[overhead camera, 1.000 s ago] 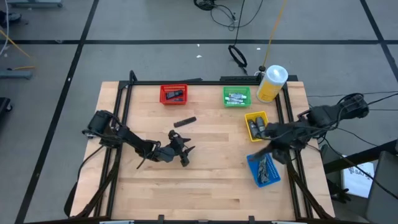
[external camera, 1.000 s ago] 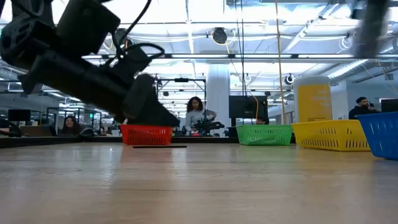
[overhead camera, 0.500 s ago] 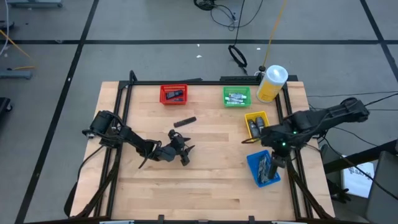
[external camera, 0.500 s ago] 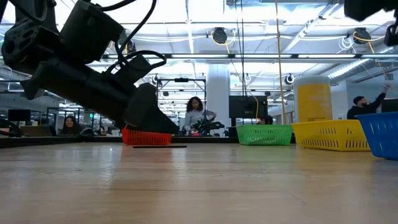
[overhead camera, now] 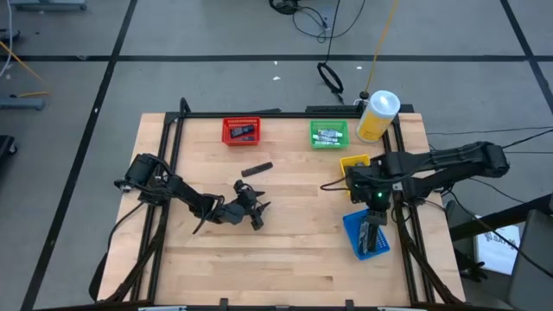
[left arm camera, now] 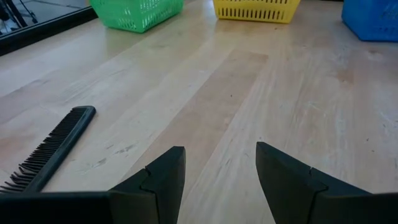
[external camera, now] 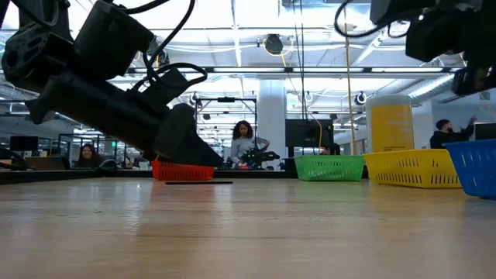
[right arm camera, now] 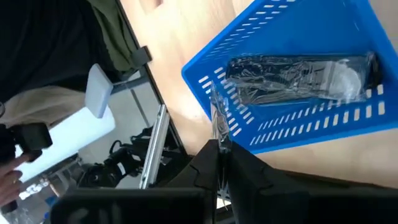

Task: Pick & Place Travel size toiletries
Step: Put the black comb into the blue bin, then adjust the blue bin

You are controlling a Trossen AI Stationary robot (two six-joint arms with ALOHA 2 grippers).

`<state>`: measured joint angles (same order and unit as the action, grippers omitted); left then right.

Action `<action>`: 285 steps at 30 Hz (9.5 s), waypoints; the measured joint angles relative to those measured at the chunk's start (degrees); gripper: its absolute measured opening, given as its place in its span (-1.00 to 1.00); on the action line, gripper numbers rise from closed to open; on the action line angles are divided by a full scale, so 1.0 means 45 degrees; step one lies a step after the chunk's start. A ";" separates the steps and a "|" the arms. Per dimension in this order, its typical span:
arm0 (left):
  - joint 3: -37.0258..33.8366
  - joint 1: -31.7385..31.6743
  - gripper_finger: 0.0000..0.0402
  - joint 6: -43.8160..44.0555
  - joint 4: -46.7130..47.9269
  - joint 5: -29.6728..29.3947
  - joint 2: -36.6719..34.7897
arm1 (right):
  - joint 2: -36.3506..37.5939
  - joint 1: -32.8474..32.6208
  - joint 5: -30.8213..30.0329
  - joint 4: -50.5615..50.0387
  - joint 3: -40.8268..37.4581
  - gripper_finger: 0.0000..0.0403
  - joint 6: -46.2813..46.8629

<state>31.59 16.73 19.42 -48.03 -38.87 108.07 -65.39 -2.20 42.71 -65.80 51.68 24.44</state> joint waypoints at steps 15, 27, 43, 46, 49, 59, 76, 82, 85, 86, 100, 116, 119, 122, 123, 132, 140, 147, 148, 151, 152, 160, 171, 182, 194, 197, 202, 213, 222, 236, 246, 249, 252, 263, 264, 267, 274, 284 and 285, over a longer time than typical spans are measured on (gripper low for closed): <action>0.0000 0.0000 -0.03 -0.0014 0.0064 0.0063 0.0000 | -0.1358 0.0665 0.0009 0.0801 -0.0590 -0.90 -0.2686; 0.0000 0.0000 -0.03 -0.0029 0.0102 0.0078 0.0000 | -0.1741 0.0827 -0.1865 0.0974 -0.0845 -0.36 -0.1960; 0.0000 0.0000 -0.03 -0.0020 0.0107 0.0078 0.0000 | -0.0920 0.3051 0.0573 0.0876 -0.0845 0.37 -0.0584; 0.0000 0.0000 -0.03 -0.0019 0.0107 0.0078 0.0000 | -0.0796 0.3238 0.0509 0.0906 -0.0845 0.36 -0.0645; 0.0000 0.0000 -0.03 -0.0019 0.0112 0.0078 0.0000 | -0.0741 0.3254 0.0454 0.0960 -0.0845 0.34 -0.0672; 0.0000 0.0000 -0.03 -0.0019 0.0175 0.0075 0.0000 | -0.1301 0.2388 0.0559 0.2069 -0.1487 0.30 -0.0484; 0.0000 0.0000 -0.03 -0.0010 0.0243 0.0078 0.0000 | -0.1358 0.2602 0.3542 0.2909 -0.2637 0.56 0.2860; 0.0000 0.0000 -0.03 0.0053 0.0264 0.0092 0.0000 | -0.0728 0.2521 0.5183 0.2032 -0.2637 0.59 0.3680; 0.0000 0.0000 -0.03 0.0058 0.0287 0.0091 0.0000 | -0.0086 0.2521 0.4606 0.2880 -0.2622 0.52 0.3294; 0.0000 0.0000 -0.03 0.0058 0.0287 0.0092 0.0000 | 0.0135 0.2521 0.4148 0.3321 -0.2562 0.49 0.3264; -0.0005 -0.0044 -0.03 0.0092 0.0306 0.0084 0.0000 | 0.2197 0.2148 -0.5033 0.3913 -0.1607 -0.53 0.1572; -0.0005 -0.0044 -0.03 0.0112 0.0309 0.0083 0.0000 | -0.0038 0.0748 -0.3970 0.2795 -0.1991 -0.99 0.1069; -0.0005 -0.0044 -0.03 0.0135 0.0316 0.0083 0.0000 | -0.0037 0.0620 -0.3411 0.3019 -0.1991 -0.98 0.1055; -0.0005 -0.0044 -0.03 0.0136 0.0316 0.0083 0.0000 | -0.0035 0.0463 -0.3026 0.3363 -0.1991 -1.00 0.0973; -0.0005 -0.0044 -0.03 0.0132 0.0321 0.0083 0.0000 | -0.0012 0.0408 -0.2688 0.3492 -0.1991 -1.00 0.0894; -0.0005 -0.0045 -0.03 0.0128 0.0321 0.0083 0.0000 | 0.0656 -0.0550 -0.3459 0.2339 -0.1228 -1.00 0.1741; -0.0005 -0.0044 -0.03 0.0126 0.0321 0.0083 0.0000 | 0.0672 -0.1398 -0.7148 -0.1867 -0.0831 -1.00 0.3029; -0.0005 -0.0044 -0.03 0.0126 0.0323 0.0083 0.0000 | 0.0667 -0.0955 -0.8049 -0.0639 -0.1596 -1.00 0.2649; -0.0005 -0.0044 -0.03 0.0126 0.0325 0.0083 0.0000 | 0.0665 -0.0866 -0.7729 -0.0156 -0.1809 -1.00 0.2522; -0.0005 -0.0044 -0.03 0.0126 0.0325 0.0083 0.0000 | 0.0658 -0.0673 -0.6835 0.0786 -0.2339 -1.00 0.2129; -0.0005 -0.0044 -0.03 0.0126 0.0325 0.0083 0.0000 | 0.0653 -0.0665 -0.6679 0.0959 -0.2409 -1.00 0.2075; -0.0005 -0.0048 -0.03 0.0121 0.0325 0.0083 0.0000 | 0.0662 -0.0670 -0.5968 0.1718 -0.2332 -1.00 0.1352; -0.0005 -0.0044 -0.03 0.0123 0.0325 0.0083 0.0000 | 0.1240 -0.0704 -0.1959 0.3469 -0.1926 -1.00 0.3470; -0.0005 -0.0049 -0.03 0.0121 0.0335 0.0291 0.0000 | 0.0709 -0.0905 -0.2411 0.6924 -0.3689 -0.87 0.2414; -0.0005 -0.0238 -0.03 0.0185 0.0330 0.0314 0.0000 | 0.0891 -0.0967 -0.1791 0.9266 -0.3915 -0.64 0.3075; -0.0005 -0.0238 -0.03 0.0189 0.0330 0.0335 0.0000 | 0.0891 -0.0952 -0.1898 0.9111 -0.3915 -0.47 0.3489; -0.0005 -0.0238 -0.03 0.0199 0.0330 0.0575 0.0000 | 0.0891 -0.0947 -0.3561 0.9622 -0.3915 -0.07 0.3095; -0.0005 -0.0238 -0.03 0.0233 0.0325 0.0622 0.0000 | -0.0114 -0.0950 -0.2804 1.1977 -0.3989 0.19 0.0925; -0.0005 -0.0238 -0.03 0.0161 0.0330 0.0622 0.0000 | -0.0844 -0.0952 -0.2372 1.2970 -0.4163 -0.23 -0.0399; -0.0005 -0.0238 -0.03 0.0180 0.0330 0.0622 0.0001 | 0.0527 -0.0947 -0.0056 1.2894 -0.4049 -0.93 0.2278; -0.0005 -0.0238 -0.03 0.0184 0.0329 0.0622 0.0005 | 0.0949 -0.1143 -0.0537 1.1426 -0.3954 -0.95 0.3354; -0.0005 -0.0238 -0.03 0.0185 0.0330 0.0622 0.0003 | 0.0954 -0.1343 -0.1355 1.0526 -0.3954 -0.95 0.2691; -0.0005 -0.0238 -0.03 0.0193 0.0333 0.0622 0.0005 | 0.0954 -0.1551 -0.1937 1.0095 -0.3954 -0.90 0.2445; -0.0004 -0.0238 -0.03 0.0204 0.0350 0.0636 0.0005 | 0.0972 -0.1879 -0.2504 0.8538 -0.3959 -0.31 0.4111; -0.0005 -0.0238 -0.03 0.0204 0.0350 0.0636 0.0003 | 0.1028 -0.1820 -0.2482 0.8582 -0.3959 -0.24 0.4272; -0.0005 -0.0238 -0.03 0.0233 0.0347 0.0638 0.0005 | 0.1134 -0.1588 -0.2463 0.9414 -0.3959 -0.04 0.4919; -0.0002 -0.0238 -0.03 0.0233 0.0334 0.0642 0.0004 | 0.1255 -0.1515 -0.2238 1.2261 -0.3959 0.22 0.4068; -0.0005 -0.0238 -0.03 0.0225 0.0335 0.0646 0.0003 | 0.0805 -0.1549 -0.3792 1.0277 -0.3959 0.06 0.0535; -0.0005 -0.0238 -0.03 0.0221 0.0332 0.0646 0.0003 | 0.0770 -0.1549 -0.3792 0.9844 -0.3959 0.03 0.0373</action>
<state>31.57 15.66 20.41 -46.53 -35.97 108.08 -61.93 -9.17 25.65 -21.50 33.87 26.12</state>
